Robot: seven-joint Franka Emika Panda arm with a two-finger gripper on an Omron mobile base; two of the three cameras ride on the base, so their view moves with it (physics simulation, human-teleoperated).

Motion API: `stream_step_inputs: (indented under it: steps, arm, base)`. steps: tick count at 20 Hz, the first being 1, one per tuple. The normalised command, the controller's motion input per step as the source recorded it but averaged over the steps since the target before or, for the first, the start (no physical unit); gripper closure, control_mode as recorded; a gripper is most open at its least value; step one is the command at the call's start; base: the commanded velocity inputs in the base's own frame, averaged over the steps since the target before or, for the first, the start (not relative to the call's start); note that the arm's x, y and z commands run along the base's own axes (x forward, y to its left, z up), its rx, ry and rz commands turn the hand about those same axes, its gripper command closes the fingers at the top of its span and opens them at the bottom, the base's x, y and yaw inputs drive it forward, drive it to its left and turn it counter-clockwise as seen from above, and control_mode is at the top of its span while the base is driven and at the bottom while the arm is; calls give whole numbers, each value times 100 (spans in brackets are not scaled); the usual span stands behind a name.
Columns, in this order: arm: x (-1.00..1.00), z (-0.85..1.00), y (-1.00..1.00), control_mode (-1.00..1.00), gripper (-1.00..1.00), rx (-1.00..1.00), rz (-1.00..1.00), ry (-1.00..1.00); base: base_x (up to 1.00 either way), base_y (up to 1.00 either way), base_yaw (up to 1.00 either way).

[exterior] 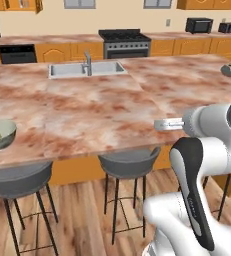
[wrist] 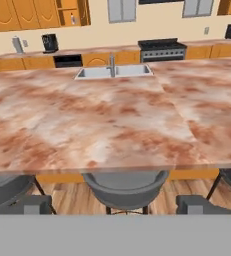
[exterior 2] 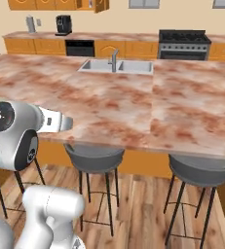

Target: There is a bowl on the dining counter. Grab a lemon wedge from the fridge and place it in the bowl. Then get the liquor bottle and glass cup from the cabinet and place them next to the bowl.

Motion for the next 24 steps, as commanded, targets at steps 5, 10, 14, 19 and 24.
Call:
stream_step_inputs:
  steps: [5, 10, 14, 19, 24]
  arm:
    - [0, 0, 0, 100, -100, 0, 0, 0]
    - [0, 0, 0, 100, -100, 0, 0, 0]
    - [0, 0, 0, 100, -100, 0, 0, 0]
    - [0, 0, 0, 100, -100, 0, 0, 0]
    - [0, 0, 0, 100, -100, 0, 0, 0]
  base:
    - [-1, -100, 0]
    - [-1, -100, 0]
    - [-1, -100, 0]
    - [0, -100, 0]
    - [0, -100, 0]
